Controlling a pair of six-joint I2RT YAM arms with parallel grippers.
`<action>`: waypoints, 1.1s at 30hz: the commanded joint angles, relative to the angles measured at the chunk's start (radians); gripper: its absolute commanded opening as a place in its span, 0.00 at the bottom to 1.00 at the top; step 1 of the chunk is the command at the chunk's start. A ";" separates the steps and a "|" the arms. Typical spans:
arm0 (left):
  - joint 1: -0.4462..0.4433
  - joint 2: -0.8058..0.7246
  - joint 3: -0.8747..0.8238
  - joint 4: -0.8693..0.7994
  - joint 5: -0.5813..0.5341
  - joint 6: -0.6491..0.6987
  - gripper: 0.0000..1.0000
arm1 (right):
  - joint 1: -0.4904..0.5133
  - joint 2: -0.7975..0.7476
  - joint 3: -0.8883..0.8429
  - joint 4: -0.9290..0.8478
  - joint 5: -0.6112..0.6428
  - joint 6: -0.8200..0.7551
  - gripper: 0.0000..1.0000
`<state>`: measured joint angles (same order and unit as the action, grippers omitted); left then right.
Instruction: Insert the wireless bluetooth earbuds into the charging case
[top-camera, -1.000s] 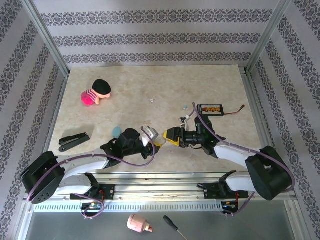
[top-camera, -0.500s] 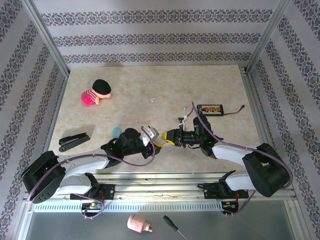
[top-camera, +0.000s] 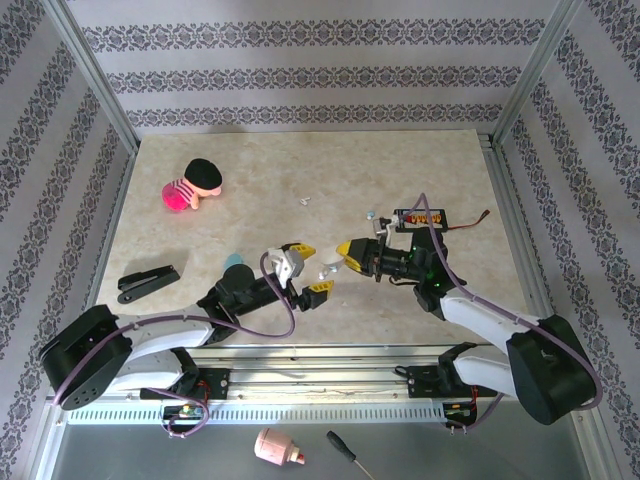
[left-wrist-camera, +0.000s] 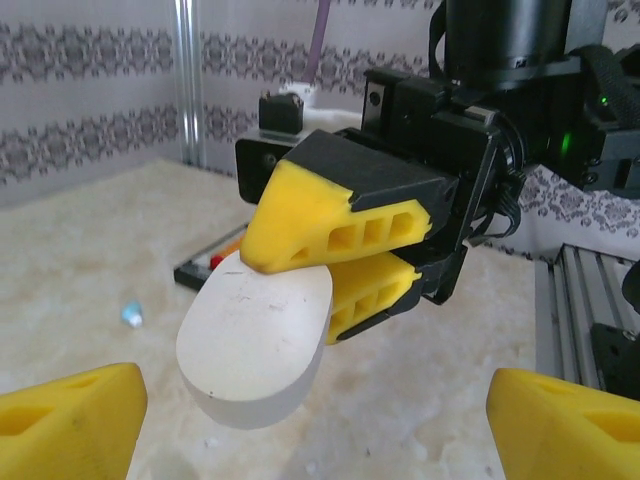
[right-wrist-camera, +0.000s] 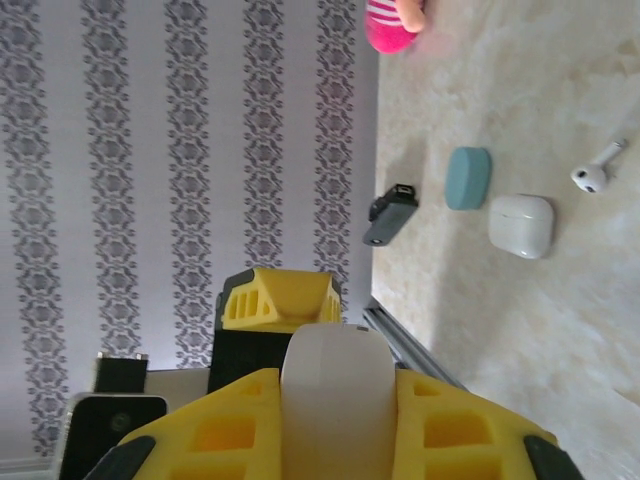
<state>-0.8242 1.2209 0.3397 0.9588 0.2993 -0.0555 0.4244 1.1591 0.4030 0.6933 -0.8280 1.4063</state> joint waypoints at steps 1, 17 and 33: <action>0.010 0.052 -0.005 0.227 0.024 0.092 0.87 | -0.010 -0.036 0.013 0.081 -0.007 0.093 0.12; 0.053 0.266 0.109 0.468 0.174 0.027 0.61 | -0.006 -0.136 -0.042 0.144 0.027 0.197 0.12; 0.053 0.303 0.136 0.468 0.211 0.000 0.55 | -0.015 -0.156 -0.048 0.185 0.036 0.223 0.12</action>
<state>-0.7765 1.5143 0.4507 1.3632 0.4725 -0.0376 0.4206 1.0252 0.3634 0.8207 -0.8093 1.6199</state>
